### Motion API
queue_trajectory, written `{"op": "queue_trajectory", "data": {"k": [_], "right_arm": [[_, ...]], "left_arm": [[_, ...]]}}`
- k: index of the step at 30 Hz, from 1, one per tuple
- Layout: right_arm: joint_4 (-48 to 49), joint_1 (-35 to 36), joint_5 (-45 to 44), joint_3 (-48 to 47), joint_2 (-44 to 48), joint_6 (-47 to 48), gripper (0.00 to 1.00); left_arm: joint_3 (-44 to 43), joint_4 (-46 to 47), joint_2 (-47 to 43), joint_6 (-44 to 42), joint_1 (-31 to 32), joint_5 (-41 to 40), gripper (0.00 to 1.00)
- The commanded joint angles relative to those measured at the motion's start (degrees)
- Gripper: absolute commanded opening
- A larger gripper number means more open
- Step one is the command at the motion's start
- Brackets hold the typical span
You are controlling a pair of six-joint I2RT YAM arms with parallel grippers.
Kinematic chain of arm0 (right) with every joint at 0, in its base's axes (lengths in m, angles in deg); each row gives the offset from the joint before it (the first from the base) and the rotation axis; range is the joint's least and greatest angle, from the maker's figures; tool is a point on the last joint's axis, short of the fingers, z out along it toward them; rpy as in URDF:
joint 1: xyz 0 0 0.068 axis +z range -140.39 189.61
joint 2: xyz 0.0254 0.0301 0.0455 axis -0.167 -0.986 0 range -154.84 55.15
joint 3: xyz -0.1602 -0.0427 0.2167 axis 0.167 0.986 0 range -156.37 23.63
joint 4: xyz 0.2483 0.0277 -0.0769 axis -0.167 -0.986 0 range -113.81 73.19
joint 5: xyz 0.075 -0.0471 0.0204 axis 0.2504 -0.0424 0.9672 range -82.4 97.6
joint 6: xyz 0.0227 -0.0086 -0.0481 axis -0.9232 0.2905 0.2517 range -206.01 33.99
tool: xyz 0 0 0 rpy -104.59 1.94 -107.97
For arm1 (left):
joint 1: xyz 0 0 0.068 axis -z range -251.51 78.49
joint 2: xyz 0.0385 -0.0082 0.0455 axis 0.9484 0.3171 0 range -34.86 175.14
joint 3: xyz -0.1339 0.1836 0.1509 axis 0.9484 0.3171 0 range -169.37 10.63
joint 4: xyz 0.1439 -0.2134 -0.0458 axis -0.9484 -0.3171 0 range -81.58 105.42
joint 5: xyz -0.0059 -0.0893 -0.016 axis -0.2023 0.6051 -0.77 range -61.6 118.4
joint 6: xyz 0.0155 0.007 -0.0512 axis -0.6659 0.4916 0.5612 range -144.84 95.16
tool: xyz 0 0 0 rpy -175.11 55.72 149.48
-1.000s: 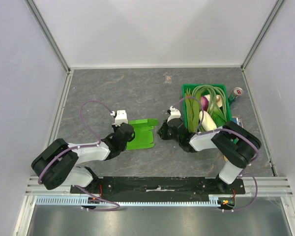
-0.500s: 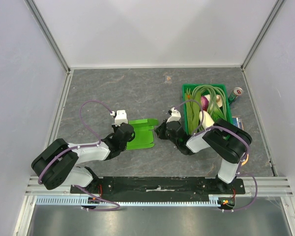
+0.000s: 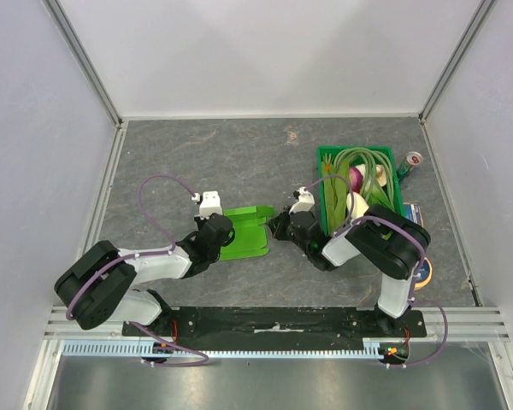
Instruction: Fold the paper box
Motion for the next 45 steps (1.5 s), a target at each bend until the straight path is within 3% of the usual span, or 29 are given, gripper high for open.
{"op": "queue_trajectory", "data": {"k": [1, 13, 21, 23, 27, 30, 31, 34, 37, 40, 43, 45], "right_arm": [[8.78, 0.74, 2.49, -0.22, -1.41, 0.8, 0.05], [7.92, 2.94, 2.93, -4.61, -5.27, 0.37, 0.05], [0.98, 3.2, 0.74, -7.43, -9.31, -0.43, 0.05], [-4.18, 3.2, -0.67, -8.48, -9.32, 0.36, 0.06], [-5.27, 3.2, 0.72, -6.99, -6.18, 3.95, 0.08], [-13.06, 3.12, 2.13, -5.84, 1.65, 8.34, 0.13], [-23.19, 3.12, 2.31, -7.67, 3.67, 10.19, 0.16], [-40.43, 3.03, 3.11, -10.4, 10.7, 16.87, 0.23], [-51.63, 1.98, 3.63, -11.03, 18.0, 22.92, 0.32], [-59.55, 0.05, 5.55, -14.18, 23.37, 31.6, 0.55], [-65.37, -2.49, 3.29, -21.12, 22.68, 39.53, 0.59], [-65.21, -4.7, 7.39, -24.2, 21.19, 43.85, 0.6]], "left_arm": [[-0.57, -0.35, 0.09, 2.05, 0.18, -1.63, 0.02], [-0.57, -0.44, -0.35, 2.4, 0.18, -1.19, 0.02], [-0.49, -0.44, -0.17, 2.41, 0.18, -1.19, 0.02], [-0.49, -0.44, -0.08, 2.49, 0.18, -1.37, 0.02], [-0.49, -0.44, 0.01, 2.58, 0.18, -1.37, 0.02], [-0.4, -0.35, 0.36, 2.58, 0.18, -1.54, 0.02], [-0.49, -0.35, 0.53, 2.58, 0.18, -1.54, 0.02], [-0.66, -0.62, 1.06, 2.58, 0.18, -1.81, 0.02], [-0.75, -0.62, 1.67, 2.67, 0.18, -2.16, 0.02], [-0.84, -0.53, 2.03, 2.84, 0.18, -2.42, 0.02], [-1.36, -1.58, 2.2, 3.02, 0.18, -2.51, 0.02], [-1.45, -2.11, 1.85, 3.02, 0.18, -2.42, 0.02]]}}
